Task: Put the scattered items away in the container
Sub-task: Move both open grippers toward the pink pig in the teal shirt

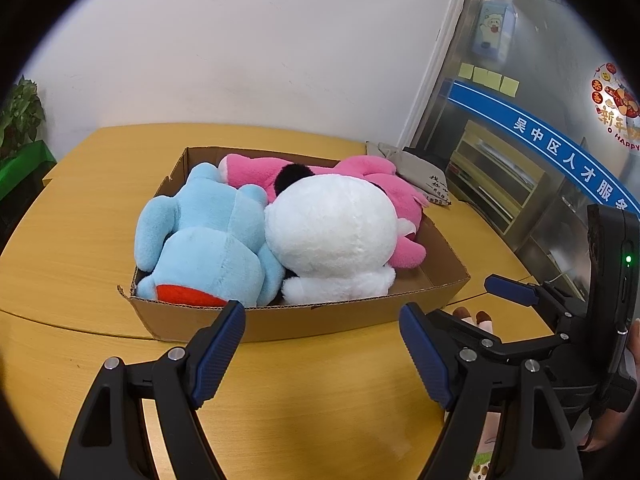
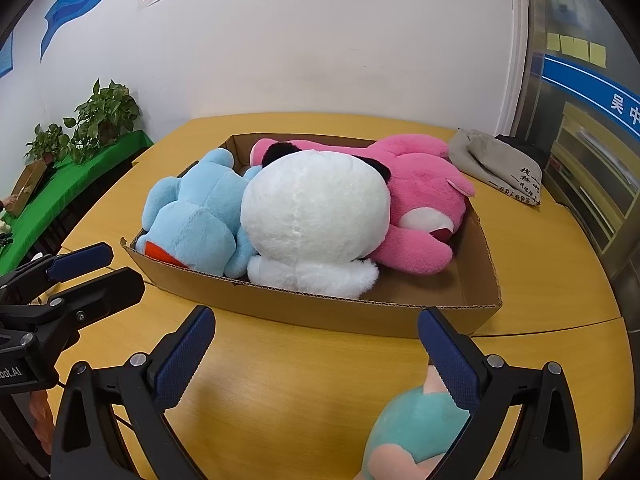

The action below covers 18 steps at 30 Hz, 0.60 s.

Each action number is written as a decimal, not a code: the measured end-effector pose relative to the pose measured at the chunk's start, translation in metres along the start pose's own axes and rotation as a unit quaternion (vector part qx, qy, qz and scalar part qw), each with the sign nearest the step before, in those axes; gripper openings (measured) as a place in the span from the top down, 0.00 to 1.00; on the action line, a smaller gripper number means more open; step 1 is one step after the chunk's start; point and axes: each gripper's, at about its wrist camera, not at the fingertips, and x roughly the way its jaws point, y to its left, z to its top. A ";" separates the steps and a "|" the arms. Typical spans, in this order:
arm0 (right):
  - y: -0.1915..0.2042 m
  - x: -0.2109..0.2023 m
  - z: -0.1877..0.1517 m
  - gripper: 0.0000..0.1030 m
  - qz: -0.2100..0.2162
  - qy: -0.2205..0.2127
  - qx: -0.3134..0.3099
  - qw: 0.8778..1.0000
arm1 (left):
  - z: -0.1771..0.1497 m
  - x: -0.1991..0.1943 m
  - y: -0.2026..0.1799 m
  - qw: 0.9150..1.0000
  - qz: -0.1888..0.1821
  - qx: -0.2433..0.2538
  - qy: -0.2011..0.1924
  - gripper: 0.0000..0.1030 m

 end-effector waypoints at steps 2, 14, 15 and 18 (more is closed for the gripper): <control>0.000 0.000 0.000 0.00 0.000 0.000 0.000 1.000 | 0.000 0.001 0.000 1.000 0.000 0.000 0.001 0.23; -0.005 -0.003 -0.004 0.00 0.003 -0.002 0.003 1.000 | 0.000 0.005 -0.003 1.000 -0.002 -0.004 0.006 0.23; -0.006 -0.004 -0.004 0.00 0.004 -0.003 0.004 1.000 | 0.000 0.005 -0.004 1.000 -0.002 -0.004 0.007 0.23; -0.010 -0.006 -0.005 0.00 0.009 -0.007 0.007 1.000 | 0.001 0.006 -0.006 1.000 -0.007 -0.002 0.007 0.23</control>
